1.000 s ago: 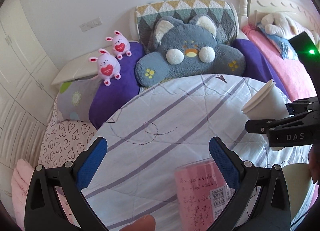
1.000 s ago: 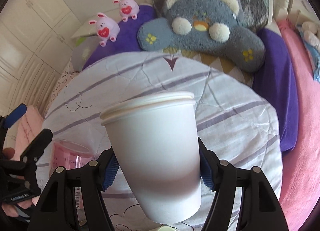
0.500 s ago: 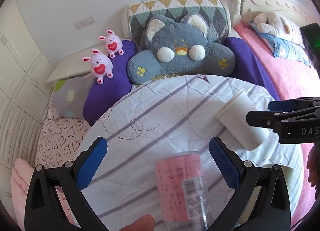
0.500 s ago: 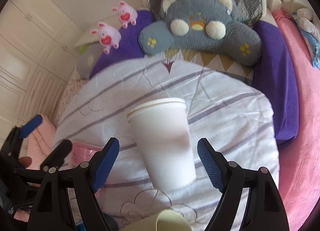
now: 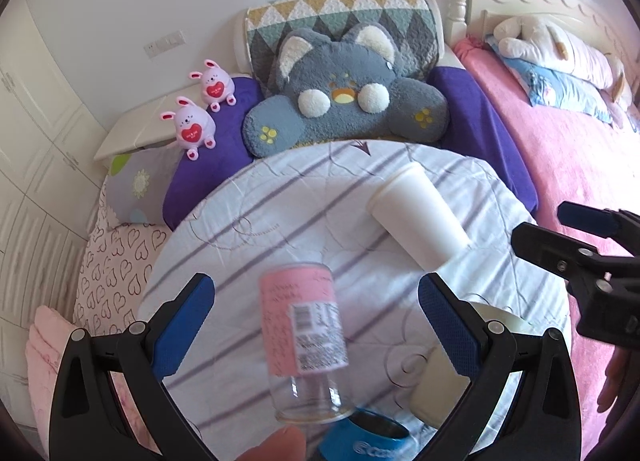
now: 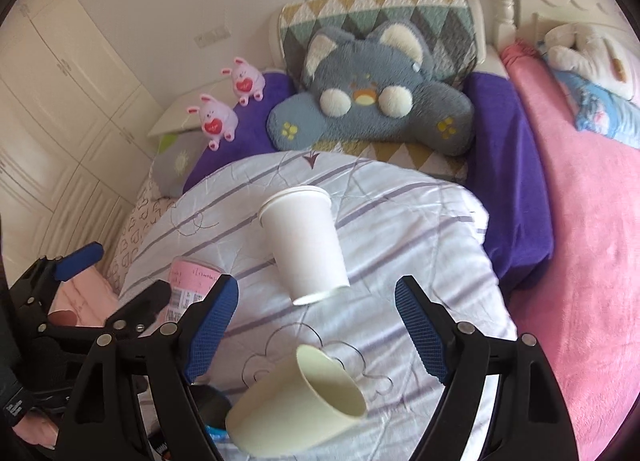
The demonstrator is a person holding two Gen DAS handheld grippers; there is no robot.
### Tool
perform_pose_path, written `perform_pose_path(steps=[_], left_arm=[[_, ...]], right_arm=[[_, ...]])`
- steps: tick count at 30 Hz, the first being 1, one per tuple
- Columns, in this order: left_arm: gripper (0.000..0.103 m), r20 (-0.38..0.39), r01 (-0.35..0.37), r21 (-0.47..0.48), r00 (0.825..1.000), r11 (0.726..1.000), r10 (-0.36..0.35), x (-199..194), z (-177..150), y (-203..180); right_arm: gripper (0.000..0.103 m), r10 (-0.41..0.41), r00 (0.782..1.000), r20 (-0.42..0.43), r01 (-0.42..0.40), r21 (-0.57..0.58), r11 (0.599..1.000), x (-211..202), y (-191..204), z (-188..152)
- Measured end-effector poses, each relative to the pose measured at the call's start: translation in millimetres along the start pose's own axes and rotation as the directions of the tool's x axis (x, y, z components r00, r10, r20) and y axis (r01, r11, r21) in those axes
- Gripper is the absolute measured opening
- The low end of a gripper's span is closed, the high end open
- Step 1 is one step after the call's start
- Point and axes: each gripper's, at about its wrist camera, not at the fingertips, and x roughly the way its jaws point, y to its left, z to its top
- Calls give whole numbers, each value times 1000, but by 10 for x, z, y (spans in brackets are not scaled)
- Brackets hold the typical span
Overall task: Flip cup upright
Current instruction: 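Grasp the white cup with the left tool while the right tool releases it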
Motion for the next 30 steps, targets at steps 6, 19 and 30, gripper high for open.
perform_pose_path(steps=[6,19,30], left_arm=[[103,-16,15,-21,1000,1000,-15,-11,-44,-161],[103,-87,42,-126,995,991,-54,418,147,-525],[103,-177,17,-196,983,981,-53,998,385,-748]], right_arm=[[82,-19,999,44,19,8,1000,-219,-85,-140],[82,-35,997,64,32,46,998,-268,-523,-208],[82,-18,999,43,17,20,1000,-68,-757,-51]])
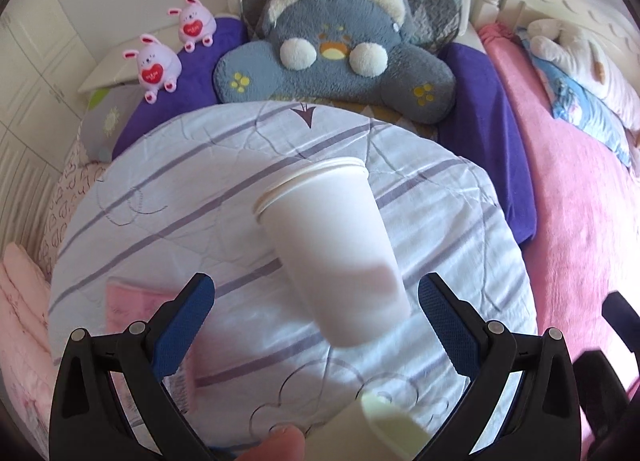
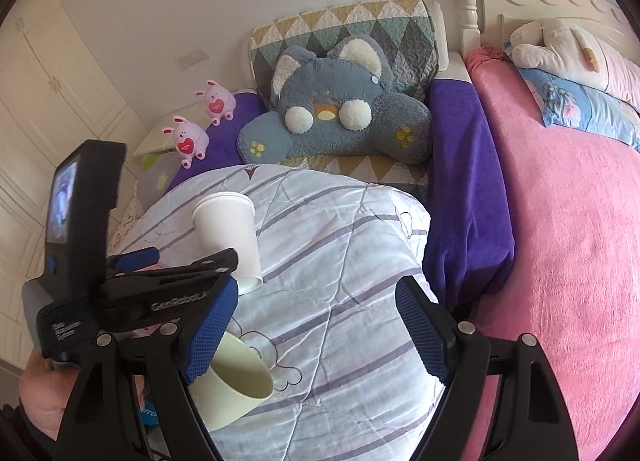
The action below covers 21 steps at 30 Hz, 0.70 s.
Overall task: Flip cup upright
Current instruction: 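Grasp the white cup with the left tool while the right tool releases it, then hold the white cup in the left tool and turn its rim upward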
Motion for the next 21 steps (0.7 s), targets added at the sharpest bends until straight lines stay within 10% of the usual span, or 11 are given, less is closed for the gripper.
perform_pose_path(steps=[17,21], left_arm=[[96,-119,-20,-65,993,998,12,565,221,198],[80,-126,-5,-50,992,999,-1,605,224,224]], right_arm=[[82,44,995,-88,-49,-62,997,528,9,244],[82,52,993,-102,-59,-70,996,628,66,268]])
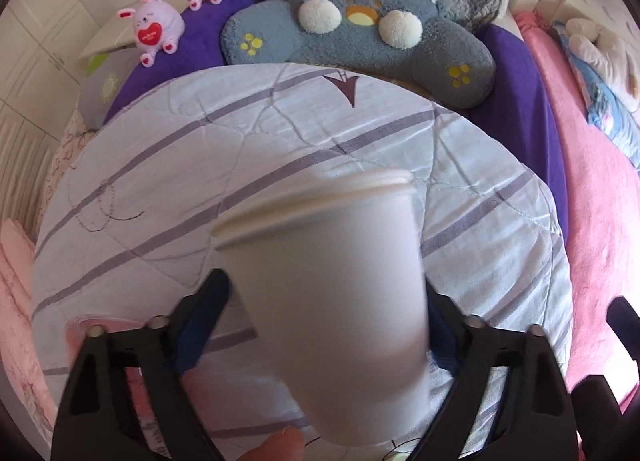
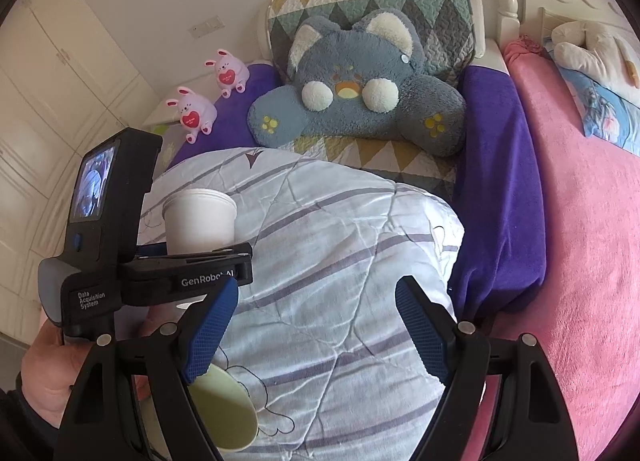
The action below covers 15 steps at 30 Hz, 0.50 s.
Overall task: Flip cup upright
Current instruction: 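Hold the white cup in the left tool and turn its rim upward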
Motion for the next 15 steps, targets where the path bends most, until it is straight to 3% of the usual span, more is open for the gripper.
perform_pose_path(steps=[4,15], left_arm=[[69,-1,19,10,1000,1000,-19,13,0,15],[68,39,86,59,995,995,-88,-193,-33,-44]], right_arm=[[82,5,1000,-11,-5,2,1000,62,17,20],[82,-7,1000,-4,8,24,1000,-23,-11,-6]])
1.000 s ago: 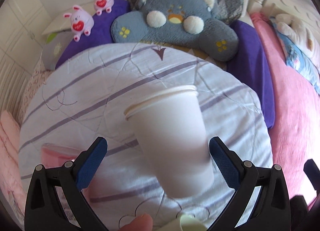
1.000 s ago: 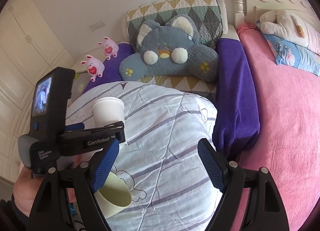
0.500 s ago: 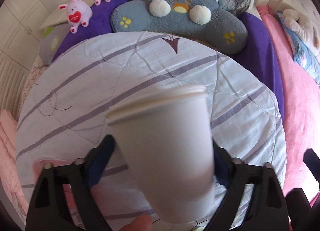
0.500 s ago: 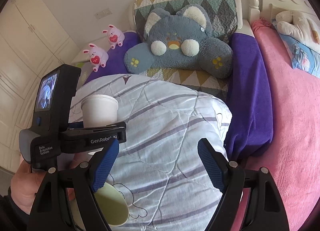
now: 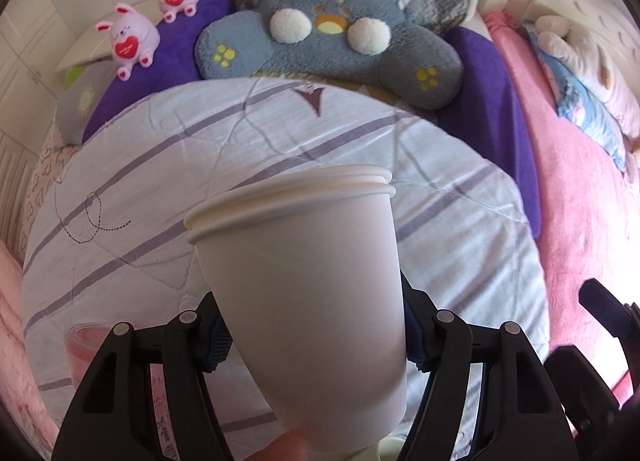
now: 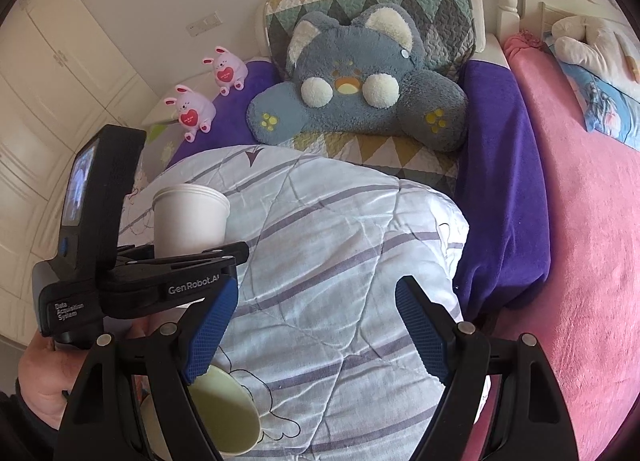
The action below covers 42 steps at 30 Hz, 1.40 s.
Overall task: Flip cup upright
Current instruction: 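Hold the white cup in the left tool and turn its rim upward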
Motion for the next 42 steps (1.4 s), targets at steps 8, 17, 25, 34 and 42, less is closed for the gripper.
perform_pose_path(steps=[8,17,25,34,42], left_arm=[[68,129,18,102,991,995,-31,-447,-85,-49],[69,199,44,182,977,982,-81,-649,-189,-19],[69,240,37,243,966,969,-97,-725,-305,-43],[69,246,36,254,964,966,-101,-694,-316,-24],[69,236,69,248,963,966,-129,-668,-319,15]], right_arm=[[82,-1,1000,25,0,17,1000,-151,-3,-47],[82,3,999,42,-4,20,1000,-263,73,-133],[82,-4,999,42,3,25,1000,-307,147,-215],[82,-7,999,41,6,22,1000,-318,213,-232],[82,-12,999,34,11,29,1000,-303,202,-228]])
